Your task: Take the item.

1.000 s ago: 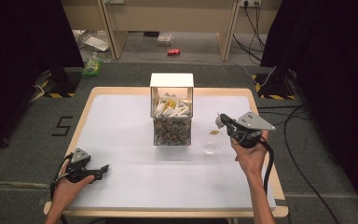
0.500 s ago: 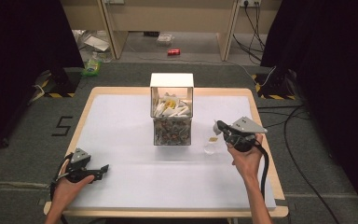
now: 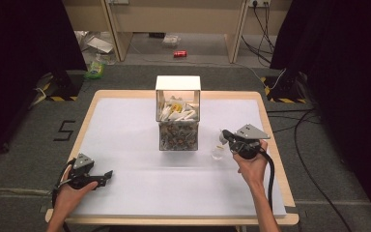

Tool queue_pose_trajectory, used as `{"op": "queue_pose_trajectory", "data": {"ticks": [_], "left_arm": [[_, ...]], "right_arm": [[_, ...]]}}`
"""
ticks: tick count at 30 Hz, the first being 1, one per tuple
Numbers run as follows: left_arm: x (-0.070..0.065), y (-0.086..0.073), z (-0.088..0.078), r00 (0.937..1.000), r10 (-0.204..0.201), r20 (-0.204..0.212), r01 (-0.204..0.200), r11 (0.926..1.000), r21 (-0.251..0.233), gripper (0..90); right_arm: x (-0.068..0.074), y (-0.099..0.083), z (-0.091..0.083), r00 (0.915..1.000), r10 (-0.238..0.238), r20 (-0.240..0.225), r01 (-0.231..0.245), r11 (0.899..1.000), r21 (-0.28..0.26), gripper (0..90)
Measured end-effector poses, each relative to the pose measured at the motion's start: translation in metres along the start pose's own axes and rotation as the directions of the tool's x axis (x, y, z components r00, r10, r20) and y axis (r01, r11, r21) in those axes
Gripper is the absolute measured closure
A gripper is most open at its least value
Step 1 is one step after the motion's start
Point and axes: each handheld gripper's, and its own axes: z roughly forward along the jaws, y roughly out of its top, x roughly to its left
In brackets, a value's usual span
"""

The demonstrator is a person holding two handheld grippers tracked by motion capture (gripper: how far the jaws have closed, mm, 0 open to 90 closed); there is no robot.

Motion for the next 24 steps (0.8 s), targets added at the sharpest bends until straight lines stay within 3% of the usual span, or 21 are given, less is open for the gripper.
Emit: {"op": "queue_pose_trajectory", "data": {"ticks": [24], "left_arm": [[0.0, 0.0, 0.0, 1.0, 0.0, 0.0, 0.0, 1.0, -0.001, 11.9]], "right_arm": [[0.001, -0.012, 0.013, 0.9998, 0.005, -0.018, -0.004, 0.999, 0.051, 89.7]]}}
